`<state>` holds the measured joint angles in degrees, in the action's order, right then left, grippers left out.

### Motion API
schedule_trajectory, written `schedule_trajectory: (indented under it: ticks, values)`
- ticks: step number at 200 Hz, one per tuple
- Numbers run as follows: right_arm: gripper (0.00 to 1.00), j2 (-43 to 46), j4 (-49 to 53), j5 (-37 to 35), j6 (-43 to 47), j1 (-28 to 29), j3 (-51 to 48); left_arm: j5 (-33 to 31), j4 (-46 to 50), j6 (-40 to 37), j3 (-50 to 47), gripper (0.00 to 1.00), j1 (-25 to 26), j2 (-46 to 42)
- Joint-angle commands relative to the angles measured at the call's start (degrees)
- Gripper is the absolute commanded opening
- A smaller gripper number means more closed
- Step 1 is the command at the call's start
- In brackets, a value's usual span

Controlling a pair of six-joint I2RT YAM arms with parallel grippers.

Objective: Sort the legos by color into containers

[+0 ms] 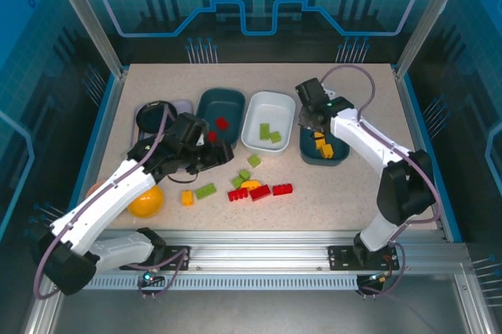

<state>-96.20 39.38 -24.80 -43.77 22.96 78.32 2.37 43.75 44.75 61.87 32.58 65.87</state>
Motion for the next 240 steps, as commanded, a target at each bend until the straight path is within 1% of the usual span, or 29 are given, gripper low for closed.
schedule_trajectory:
  ticks: [1,18,36,62,98,119,141,152,163,179,193,213,240]
  values:
    - [0.32,-6.60,-0.04,4.31,4.86,-4.97,3.31,-1.86,-4.89,1.86,3.76,0.76,2.33,3.98]
    - [0.31,-11.92,-1.14,6.15,6.50,-8.11,6.26,-2.45,-5.41,2.14,5.76,0.75,3.83,7.35]
    - [0.31,-18.35,0.42,7.96,8.02,-10.26,11.22,-3.37,-5.08,2.51,7.56,0.75,4.74,9.95]
    - [0.32,-24.73,1.75,8.83,10.46,-11.39,16.29,-4.47,-4.74,3.74,8.42,0.75,5.26,11.44]
    - [0.43,-26.75,1.76,8.97,11.50,-11.59,17.57,-6.50,-2.26,5.05,7.72,0.75,5.54,10.40]
    - [0.52,-26.26,1.82,9.59,12.21,-11.62,17.45,-7.58,-0.81,5.94,6.42,0.75,5.57,8.68]
    - [0.62,-23.80,2.11,10.36,13.04,-11.36,16.85,-8.82,1.99,7.12,5.06,0.76,5.50,6.92]
    - [0.66,-21.68,2.02,10.43,13.33,-10.97,16.13,-9.05,3.51,7.78,4.30,0.76,5.49,6.23]
    - [0.69,-19.15,2.32,10.17,13.33,-10.46,15.52,-8.91,4.67,8.68,3.32,0.76,5.47,5.73]
    - [0.69,-14.69,2.39,9.44,13.25,-9.07,13.86,-7.47,6.21,10.96,1.60,0.77,5.35,5.89]
    - [0.70,-9.61,1.51,8.92,13.67,-6.67,11.13,-4.52,6.56,12.43,-0.04,0.77,5.39,7.29]
    - [0.73,-3.02,0.62,8.77,14.41,-2.05,6.56,0.95,4.16,11.94,-2.33,0.78,5.43,10.36]
    - [0.80,6.42,-0.79,9.15,14.10,5.15,-1.78,4.08,4.13,12.07,-3.79,0.81,5.54,14.83]
